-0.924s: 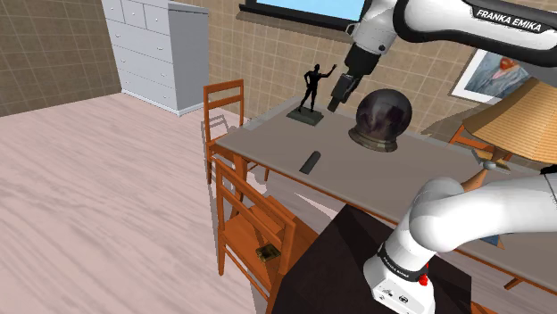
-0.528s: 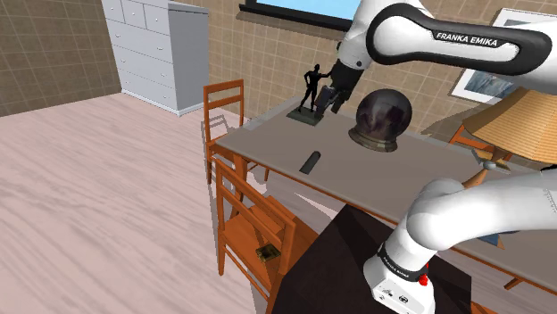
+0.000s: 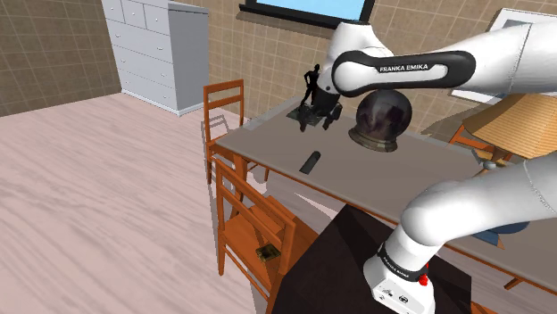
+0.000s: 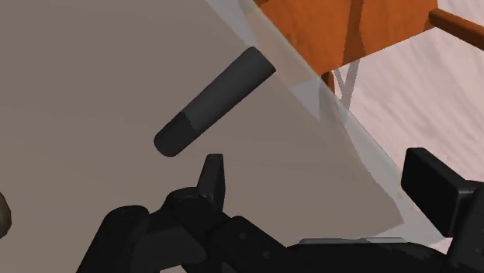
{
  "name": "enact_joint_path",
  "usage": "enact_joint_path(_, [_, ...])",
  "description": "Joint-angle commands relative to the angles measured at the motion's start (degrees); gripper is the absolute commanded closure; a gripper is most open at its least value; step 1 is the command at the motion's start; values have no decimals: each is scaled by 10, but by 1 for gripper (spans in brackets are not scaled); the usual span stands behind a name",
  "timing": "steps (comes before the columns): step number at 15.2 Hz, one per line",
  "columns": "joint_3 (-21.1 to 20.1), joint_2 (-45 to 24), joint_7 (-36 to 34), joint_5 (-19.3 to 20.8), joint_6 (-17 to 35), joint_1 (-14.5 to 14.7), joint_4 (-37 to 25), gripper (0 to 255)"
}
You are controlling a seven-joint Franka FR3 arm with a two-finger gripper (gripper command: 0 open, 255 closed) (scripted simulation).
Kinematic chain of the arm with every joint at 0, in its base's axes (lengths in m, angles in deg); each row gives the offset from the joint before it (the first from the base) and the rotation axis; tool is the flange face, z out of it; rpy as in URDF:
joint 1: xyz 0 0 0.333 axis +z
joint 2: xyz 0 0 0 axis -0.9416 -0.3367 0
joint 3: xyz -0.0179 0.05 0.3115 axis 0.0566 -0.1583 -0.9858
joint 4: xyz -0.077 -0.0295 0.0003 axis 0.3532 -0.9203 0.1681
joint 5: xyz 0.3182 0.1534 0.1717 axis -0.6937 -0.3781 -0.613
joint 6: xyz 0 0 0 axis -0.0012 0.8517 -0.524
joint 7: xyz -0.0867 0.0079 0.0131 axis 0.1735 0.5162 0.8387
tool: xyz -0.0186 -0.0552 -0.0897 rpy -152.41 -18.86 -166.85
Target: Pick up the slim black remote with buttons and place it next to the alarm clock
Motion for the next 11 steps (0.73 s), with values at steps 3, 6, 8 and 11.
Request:
enact_joint_path(3, [-23, -58, -113, 20, 62, -47, 13, 0])
enact_joint_path(6, [-38, -104, -198, 40, 103, -82, 18, 0])
enact_joint_path(8, [-46, -135, -256, 56, 128, -105, 20, 0])
enact_joint_path(11, [-56, -183, -346, 84, 162, -139, 20, 0])
